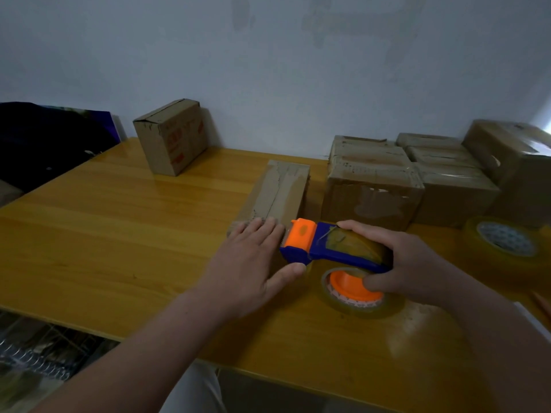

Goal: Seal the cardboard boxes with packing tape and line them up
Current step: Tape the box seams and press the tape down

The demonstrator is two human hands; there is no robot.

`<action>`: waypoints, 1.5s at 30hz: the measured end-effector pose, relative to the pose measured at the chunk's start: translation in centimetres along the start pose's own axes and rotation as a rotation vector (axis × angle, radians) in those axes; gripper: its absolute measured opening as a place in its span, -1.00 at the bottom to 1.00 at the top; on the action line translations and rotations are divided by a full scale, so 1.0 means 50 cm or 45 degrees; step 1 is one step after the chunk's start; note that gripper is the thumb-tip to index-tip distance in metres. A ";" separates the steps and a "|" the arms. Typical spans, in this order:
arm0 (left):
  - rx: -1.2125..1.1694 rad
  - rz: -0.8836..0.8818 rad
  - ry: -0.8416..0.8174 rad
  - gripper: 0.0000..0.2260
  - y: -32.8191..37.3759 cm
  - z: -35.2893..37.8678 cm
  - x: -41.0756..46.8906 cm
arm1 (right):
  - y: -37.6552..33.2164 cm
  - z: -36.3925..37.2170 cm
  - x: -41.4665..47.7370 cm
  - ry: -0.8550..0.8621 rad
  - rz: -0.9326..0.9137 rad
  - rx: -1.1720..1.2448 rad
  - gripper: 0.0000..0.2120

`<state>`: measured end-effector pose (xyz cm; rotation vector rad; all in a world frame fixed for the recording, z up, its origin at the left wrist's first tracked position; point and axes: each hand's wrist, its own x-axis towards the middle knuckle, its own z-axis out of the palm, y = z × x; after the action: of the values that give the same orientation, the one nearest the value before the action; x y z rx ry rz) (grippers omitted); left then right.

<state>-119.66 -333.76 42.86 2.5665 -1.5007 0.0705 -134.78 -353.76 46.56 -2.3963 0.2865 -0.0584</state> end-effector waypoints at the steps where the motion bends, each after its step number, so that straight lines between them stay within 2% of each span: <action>1: -0.004 0.012 -0.002 -0.02 -0.001 0.000 0.000 | -0.001 0.000 -0.001 0.001 -0.003 -0.006 -0.19; 7: 0.003 0.022 -0.042 0.01 -0.008 -0.002 0.000 | -0.008 -0.006 -0.011 -0.006 -0.023 -0.078 -0.19; 18: 0.020 0.019 -0.081 0.04 0.000 -0.025 0.001 | 0.026 -0.075 -0.067 -0.042 0.087 -0.094 -0.27; 30: 0.175 0.073 -0.113 -0.32 -0.004 -0.032 0.009 | -0.030 -0.056 0.052 -0.366 0.210 -0.189 -0.34; 37: 0.249 0.067 -0.140 -0.28 -0.002 -0.037 0.014 | -0.008 -0.066 0.080 -0.475 0.332 0.016 -0.45; 40: 0.241 0.052 -0.129 -0.29 0.000 -0.037 0.013 | 0.002 -0.061 0.080 -0.476 0.402 0.130 -0.40; 45: 0.221 0.036 -0.101 -0.33 0.001 -0.040 0.014 | -0.019 -0.047 0.079 -0.512 0.403 -0.024 -0.36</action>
<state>-119.29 -334.04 44.92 2.7126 -1.6265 0.1083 -131.01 -355.49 48.82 -2.2879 0.4688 0.5656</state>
